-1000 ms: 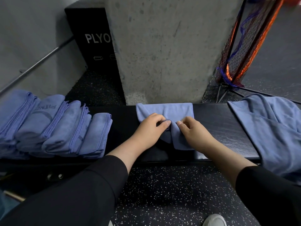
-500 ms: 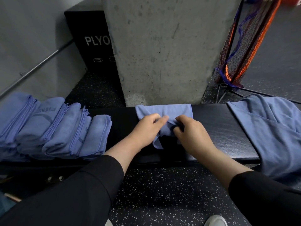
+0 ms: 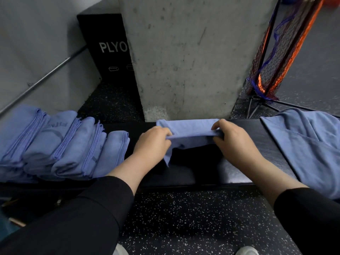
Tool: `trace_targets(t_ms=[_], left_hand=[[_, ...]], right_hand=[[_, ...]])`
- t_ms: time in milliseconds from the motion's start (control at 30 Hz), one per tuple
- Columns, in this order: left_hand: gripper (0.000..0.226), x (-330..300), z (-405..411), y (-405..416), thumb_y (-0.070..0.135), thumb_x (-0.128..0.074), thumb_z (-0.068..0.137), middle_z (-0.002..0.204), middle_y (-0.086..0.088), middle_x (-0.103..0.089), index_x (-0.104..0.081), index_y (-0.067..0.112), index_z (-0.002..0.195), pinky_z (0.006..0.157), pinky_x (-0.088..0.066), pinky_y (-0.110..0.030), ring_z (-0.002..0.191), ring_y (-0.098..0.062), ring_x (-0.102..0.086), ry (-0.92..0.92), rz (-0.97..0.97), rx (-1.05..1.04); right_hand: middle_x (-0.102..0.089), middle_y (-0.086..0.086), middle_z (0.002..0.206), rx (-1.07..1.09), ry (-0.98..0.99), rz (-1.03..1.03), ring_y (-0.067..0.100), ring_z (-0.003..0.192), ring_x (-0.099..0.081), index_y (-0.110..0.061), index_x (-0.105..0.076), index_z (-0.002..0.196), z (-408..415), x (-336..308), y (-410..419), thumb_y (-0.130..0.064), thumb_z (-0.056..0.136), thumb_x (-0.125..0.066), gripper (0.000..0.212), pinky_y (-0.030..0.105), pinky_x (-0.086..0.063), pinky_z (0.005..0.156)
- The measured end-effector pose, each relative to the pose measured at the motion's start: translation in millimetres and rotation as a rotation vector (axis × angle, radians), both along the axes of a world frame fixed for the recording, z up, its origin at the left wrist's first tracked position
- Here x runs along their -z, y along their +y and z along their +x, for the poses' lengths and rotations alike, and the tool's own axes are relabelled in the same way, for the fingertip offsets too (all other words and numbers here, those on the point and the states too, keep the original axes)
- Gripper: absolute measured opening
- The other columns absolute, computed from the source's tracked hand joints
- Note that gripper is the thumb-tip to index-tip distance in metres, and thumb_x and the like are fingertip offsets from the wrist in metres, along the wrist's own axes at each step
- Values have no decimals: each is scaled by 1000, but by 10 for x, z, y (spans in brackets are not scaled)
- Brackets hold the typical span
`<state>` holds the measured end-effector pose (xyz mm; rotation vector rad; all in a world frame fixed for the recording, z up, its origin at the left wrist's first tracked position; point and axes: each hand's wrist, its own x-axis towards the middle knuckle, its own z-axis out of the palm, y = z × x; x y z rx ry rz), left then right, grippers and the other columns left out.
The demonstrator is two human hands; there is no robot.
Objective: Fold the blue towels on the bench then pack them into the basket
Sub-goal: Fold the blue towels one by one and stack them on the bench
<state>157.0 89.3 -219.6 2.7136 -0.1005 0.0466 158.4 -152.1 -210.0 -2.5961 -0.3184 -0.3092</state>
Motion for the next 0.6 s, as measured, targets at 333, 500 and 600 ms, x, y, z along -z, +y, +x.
trace_targets(t_ms=[333,500,600], left_hand=[[26,-7,210,280,26,-53,99,71,0,-58,-59,18,75,56,-40,-38,72,-27,-56,-129,-104,-357],[23,-109,315,152,19,-42,104,67,-5,-66,-60,21,90,49,-44,-30,52,-24,-61,63,-674,-468],[26,-234,376,70,13,-37,107,89,-2,-75,-61,23,106,60,-54,-27,72,-12,-73,45,-1108,-433]], right_hand=[[-60,9,67,321,35,32,36,68,-55,-13,-57,78,266,14,-412,-14,90,-53,13,34,-36,57],[-72,7,80,286,228,766,22,68,-72,-17,-71,93,379,-11,-309,-1,93,-51,25,39,-59,65],[-69,-9,81,323,-2,608,1,65,-57,-22,-73,105,466,-45,-370,-8,92,-57,25,28,-45,67]])
